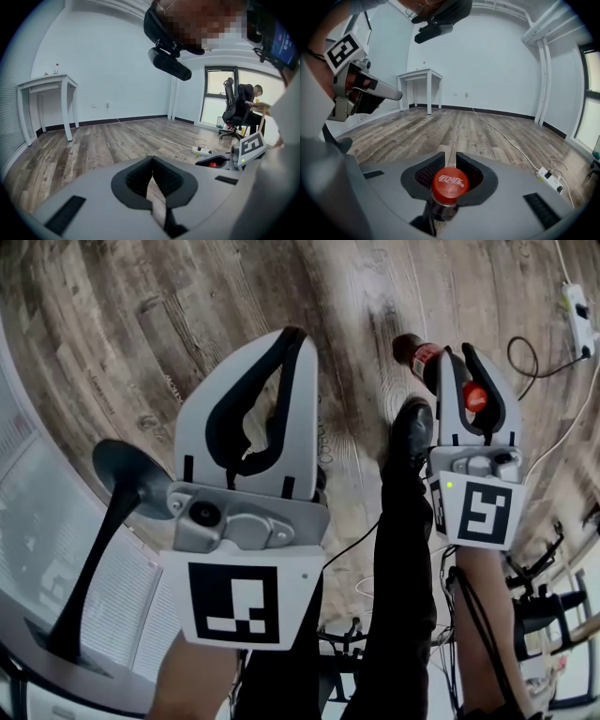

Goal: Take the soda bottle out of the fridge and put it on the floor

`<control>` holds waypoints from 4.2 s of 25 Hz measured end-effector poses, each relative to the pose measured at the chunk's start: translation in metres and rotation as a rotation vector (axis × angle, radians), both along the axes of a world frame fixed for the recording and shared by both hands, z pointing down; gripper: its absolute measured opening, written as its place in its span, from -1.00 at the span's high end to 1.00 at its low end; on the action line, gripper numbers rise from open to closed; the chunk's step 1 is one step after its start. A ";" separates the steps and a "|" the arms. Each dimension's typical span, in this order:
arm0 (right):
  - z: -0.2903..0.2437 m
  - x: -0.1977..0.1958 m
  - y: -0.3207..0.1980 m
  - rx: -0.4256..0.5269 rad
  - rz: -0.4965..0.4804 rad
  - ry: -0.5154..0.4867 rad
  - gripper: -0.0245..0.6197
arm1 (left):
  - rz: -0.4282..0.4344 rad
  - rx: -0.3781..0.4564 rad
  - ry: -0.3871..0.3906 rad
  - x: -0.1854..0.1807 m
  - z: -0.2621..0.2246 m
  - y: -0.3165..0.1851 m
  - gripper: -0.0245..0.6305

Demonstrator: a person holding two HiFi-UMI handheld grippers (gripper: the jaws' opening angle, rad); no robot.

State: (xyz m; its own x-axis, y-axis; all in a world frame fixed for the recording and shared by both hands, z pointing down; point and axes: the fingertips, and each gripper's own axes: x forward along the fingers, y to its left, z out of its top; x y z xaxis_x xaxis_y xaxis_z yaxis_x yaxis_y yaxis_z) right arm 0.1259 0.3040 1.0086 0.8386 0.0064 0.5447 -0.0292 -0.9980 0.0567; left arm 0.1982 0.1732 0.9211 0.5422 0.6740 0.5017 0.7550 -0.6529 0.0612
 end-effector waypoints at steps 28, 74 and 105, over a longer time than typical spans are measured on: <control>0.064 -0.006 -0.005 -0.040 -0.013 -0.148 0.62 | 0.019 0.019 -0.017 -0.007 0.011 -0.013 0.88; -0.484 0.164 0.015 -0.021 -0.092 0.509 0.80 | -0.148 -0.187 0.410 0.108 -0.426 0.050 0.88; -0.926 0.074 -0.023 -0.115 -0.222 0.837 0.89 | -0.296 -0.331 0.750 0.019 -0.848 -0.006 0.87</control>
